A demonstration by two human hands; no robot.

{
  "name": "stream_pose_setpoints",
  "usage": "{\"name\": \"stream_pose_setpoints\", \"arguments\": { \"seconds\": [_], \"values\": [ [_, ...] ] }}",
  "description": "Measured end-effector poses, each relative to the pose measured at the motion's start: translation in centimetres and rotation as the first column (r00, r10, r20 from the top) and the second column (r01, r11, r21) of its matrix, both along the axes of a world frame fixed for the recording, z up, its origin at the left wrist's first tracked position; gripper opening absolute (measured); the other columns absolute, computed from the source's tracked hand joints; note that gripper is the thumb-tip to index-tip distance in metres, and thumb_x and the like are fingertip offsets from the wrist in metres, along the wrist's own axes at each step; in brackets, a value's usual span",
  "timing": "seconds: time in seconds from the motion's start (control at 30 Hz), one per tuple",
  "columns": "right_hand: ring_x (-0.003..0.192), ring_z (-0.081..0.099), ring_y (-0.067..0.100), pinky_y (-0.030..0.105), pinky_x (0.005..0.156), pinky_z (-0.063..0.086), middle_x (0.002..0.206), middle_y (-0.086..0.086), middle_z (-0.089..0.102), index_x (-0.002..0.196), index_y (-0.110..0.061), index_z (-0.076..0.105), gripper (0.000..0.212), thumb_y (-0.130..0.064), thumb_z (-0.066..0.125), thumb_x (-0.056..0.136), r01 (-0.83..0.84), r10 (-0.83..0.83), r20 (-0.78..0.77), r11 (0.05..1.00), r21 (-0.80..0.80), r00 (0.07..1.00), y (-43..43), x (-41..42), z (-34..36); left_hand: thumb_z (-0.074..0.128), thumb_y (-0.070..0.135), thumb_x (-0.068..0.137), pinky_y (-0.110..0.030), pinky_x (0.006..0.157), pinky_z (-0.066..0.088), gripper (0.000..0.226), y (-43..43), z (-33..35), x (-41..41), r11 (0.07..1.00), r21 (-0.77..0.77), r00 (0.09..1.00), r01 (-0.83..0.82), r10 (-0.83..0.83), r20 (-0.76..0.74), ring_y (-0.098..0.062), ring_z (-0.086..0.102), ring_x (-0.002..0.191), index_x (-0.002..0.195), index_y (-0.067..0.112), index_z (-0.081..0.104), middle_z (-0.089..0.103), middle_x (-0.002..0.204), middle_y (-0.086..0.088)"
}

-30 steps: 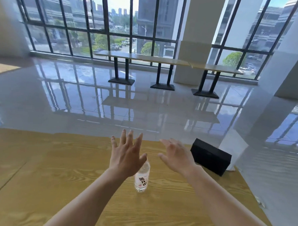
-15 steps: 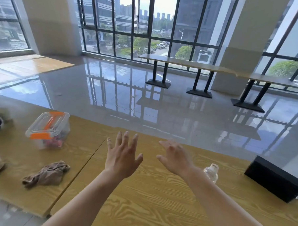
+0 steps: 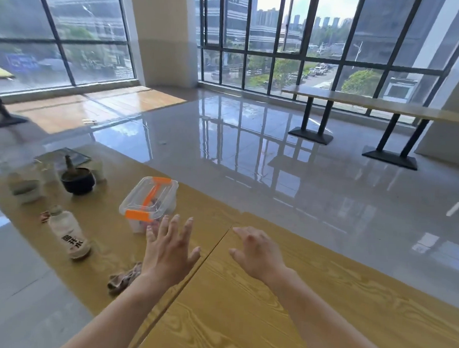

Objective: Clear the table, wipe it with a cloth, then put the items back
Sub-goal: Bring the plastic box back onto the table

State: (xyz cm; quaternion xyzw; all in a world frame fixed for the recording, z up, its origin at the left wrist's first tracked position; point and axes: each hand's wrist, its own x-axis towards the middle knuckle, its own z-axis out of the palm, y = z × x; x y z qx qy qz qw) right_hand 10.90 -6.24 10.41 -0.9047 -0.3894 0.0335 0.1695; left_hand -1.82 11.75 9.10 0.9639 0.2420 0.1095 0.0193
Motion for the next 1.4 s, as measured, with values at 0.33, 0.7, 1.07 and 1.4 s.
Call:
{"name": "stream_pose_setpoints", "arguments": {
  "seconds": [0.33,0.7,1.07,1.4],
  "values": [
    [0.123,0.051,0.024,0.039,0.093,0.049,0.133,0.003,0.057,0.142,-0.021,0.045,0.052,-0.039,0.057,0.094,-0.086,0.09,-0.101,0.995,0.04,0.991,15.4,5.7,-3.1,0.069,0.048,0.076,-0.068,0.095,0.04,0.067,14.5,-1.5,4.4,0.992,0.09,0.993,-0.088,0.094,-0.067,-0.04,0.048,0.124,0.134,0.02,0.049,0.05,0.136,-0.018],
    [0.126,0.051,0.025,0.036,0.1,0.043,0.14,0.006,0.053,0.139,-0.017,0.047,0.052,-0.039,0.059,0.094,0.145,-0.118,-0.373,0.988,0.045,0.92,30.7,6.8,-6.6,0.041,0.061,0.092,-0.058,0.112,0.027,0.066,29.6,-5.8,9.2,0.992,-0.122,0.996,-0.043,0.034,-0.077,-0.028,0.022,0.145,0.148,0.028,0.03,0.03,0.155,-0.005],
    [0.117,0.055,0.022,0.036,0.092,0.045,0.13,0.005,0.058,0.135,-0.017,0.046,0.056,-0.04,0.067,0.089,0.412,-0.292,-0.599,0.908,0.07,0.746,38.1,8.7,-7.8,0.059,0.055,0.086,-0.044,0.098,0.041,0.062,36.1,-7.8,12.8,0.821,-0.551,0.989,-0.148,0.115,-0.094,-0.031,0.044,0.123,0.14,0.03,0.042,0.041,0.134,-0.008],
    [0.129,0.048,0.018,0.035,0.104,0.042,0.139,-0.002,0.055,0.14,-0.032,0.047,0.072,-0.039,0.08,0.077,0.396,-0.279,-0.587,0.915,0.079,0.76,39.9,8.1,-9.2,0.07,0.069,0.068,-0.045,0.092,0.047,0.074,36.6,-9.4,12.9,0.884,-0.456,0.989,-0.106,0.045,-0.141,-0.029,0.037,0.124,0.134,0.046,0.045,0.019,0.146,-0.001]
  ]
}}
